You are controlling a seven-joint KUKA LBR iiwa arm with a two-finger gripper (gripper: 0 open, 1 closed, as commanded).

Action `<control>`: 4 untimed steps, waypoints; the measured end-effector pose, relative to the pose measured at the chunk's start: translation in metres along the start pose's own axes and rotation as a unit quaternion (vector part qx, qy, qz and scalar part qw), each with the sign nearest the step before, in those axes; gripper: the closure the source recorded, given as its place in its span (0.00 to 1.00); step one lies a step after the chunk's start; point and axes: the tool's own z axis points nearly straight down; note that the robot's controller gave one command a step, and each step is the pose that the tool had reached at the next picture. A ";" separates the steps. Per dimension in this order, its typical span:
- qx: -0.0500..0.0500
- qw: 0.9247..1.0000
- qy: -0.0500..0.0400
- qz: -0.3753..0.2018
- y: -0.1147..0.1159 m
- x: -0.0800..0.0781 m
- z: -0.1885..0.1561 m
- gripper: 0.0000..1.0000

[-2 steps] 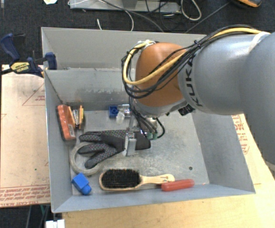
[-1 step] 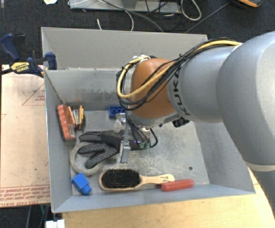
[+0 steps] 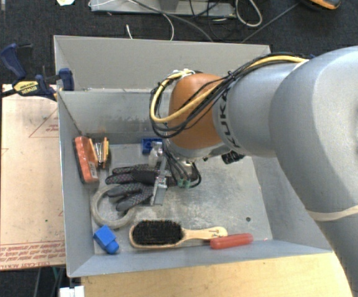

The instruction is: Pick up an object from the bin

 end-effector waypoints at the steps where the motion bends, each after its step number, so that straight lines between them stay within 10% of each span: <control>1: 0.001 1.000 0.003 -0.015 0.027 -0.010 -0.001 0.00; 2: -0.001 0.999 -0.002 0.046 0.017 -0.009 0.000 1.00; 4: -0.002 0.995 -0.005 0.105 0.023 0.000 0.000 1.00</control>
Offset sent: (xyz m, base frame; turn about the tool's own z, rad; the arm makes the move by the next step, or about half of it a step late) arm 0.0097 0.0137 -0.0016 0.0944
